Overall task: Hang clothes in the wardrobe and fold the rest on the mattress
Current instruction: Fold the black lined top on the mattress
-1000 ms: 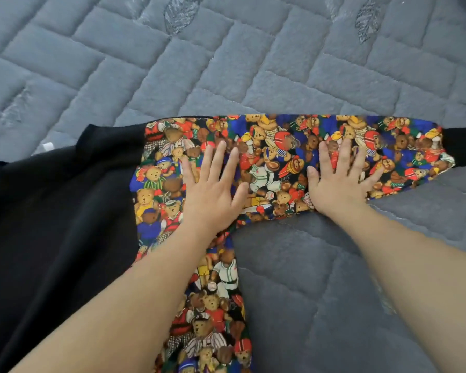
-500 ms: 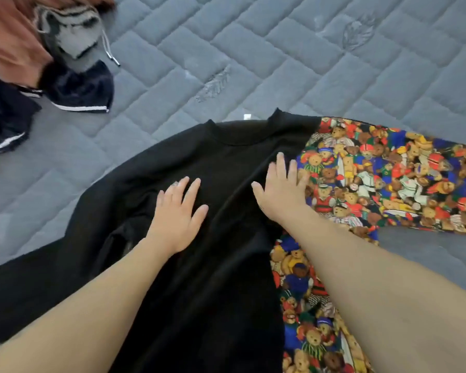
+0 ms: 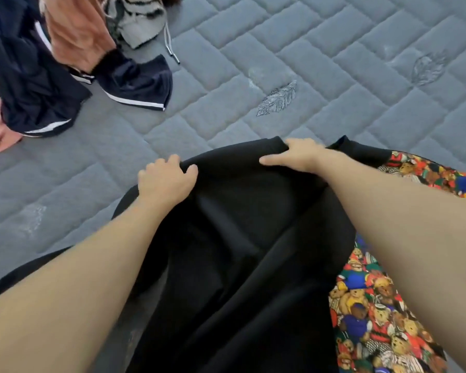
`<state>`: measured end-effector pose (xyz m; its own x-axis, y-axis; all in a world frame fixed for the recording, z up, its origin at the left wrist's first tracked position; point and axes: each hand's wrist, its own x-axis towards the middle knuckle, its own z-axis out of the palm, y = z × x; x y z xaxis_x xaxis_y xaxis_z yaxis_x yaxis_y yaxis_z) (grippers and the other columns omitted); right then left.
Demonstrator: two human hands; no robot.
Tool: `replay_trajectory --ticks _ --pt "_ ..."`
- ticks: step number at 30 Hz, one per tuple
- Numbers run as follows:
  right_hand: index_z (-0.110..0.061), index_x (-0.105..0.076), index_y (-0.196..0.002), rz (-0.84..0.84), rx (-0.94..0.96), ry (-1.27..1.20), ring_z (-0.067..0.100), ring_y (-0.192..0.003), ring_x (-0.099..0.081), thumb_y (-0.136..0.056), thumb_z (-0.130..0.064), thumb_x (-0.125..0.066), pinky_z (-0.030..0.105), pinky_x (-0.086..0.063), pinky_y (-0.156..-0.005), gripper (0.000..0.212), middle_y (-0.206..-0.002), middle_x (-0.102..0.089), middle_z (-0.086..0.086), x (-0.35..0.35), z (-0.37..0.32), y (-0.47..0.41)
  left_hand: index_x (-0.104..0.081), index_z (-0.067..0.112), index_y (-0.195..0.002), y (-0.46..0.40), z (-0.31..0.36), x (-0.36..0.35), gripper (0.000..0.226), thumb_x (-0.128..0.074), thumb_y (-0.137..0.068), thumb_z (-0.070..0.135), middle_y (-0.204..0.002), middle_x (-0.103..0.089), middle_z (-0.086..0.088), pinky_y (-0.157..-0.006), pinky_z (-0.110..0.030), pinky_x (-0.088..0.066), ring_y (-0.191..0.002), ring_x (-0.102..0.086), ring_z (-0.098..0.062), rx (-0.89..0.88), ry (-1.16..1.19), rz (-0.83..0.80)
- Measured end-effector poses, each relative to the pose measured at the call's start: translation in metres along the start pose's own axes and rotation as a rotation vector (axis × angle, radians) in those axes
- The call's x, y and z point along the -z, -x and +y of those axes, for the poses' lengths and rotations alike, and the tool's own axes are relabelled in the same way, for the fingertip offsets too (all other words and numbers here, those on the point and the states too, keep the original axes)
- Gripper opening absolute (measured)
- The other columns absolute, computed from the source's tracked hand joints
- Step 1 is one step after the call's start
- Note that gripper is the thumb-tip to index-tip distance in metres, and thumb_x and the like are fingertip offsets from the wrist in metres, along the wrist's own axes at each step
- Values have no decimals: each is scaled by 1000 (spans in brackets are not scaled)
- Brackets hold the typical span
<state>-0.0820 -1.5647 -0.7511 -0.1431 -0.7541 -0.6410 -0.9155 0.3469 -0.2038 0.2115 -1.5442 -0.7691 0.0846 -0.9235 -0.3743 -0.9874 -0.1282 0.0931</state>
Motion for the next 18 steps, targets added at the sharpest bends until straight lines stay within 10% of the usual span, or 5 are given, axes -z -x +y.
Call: replay_trajectory --ticks 6,12,15,18 --pt "-25 -68 -108 -301 -55 -208 25 -87 -69 -78 -61 -67 36 -50 -77 47 -108 -69 0 33 -20 -12 -75 21 -112 -35 -24 49 65 -50 -83 73 -120 -70 -3 -99 -41 -45 -107 -67 -26 134 440 -721" --pt "-24 -54 -117 -196 225 10 26 -106 -58 -91 -23 -65 37 -45 -92 29 -119 -58 4 33 -35 -11 -53 17 -99 -43 -9 47 43 -48 -95 59 -107 -64 -6 -80 -38 -39 -96 -59 -29 -178 104 -243" --pt "-21 -45 -119 248 283 134 33 -115 -44 -91 -20 -57 45 -33 -94 30 -122 -42 10 37 -43 -17 -42 21 -111 -65 -8 63 50 -38 -91 66 -105 -58 -12 -82 -45 -41 -103 -57 -39 -304 98 200" --pt "-19 -40 -133 671 221 356 38 -121 -35 -78 -9 -53 51 -22 -103 57 -133 -36 17 24 -44 -13 -21 33 -147 -72 0 51 69 -25 -89 70 -143 -36 -13 -109 -58 -20 -133 -32 -36 -307 56 234"
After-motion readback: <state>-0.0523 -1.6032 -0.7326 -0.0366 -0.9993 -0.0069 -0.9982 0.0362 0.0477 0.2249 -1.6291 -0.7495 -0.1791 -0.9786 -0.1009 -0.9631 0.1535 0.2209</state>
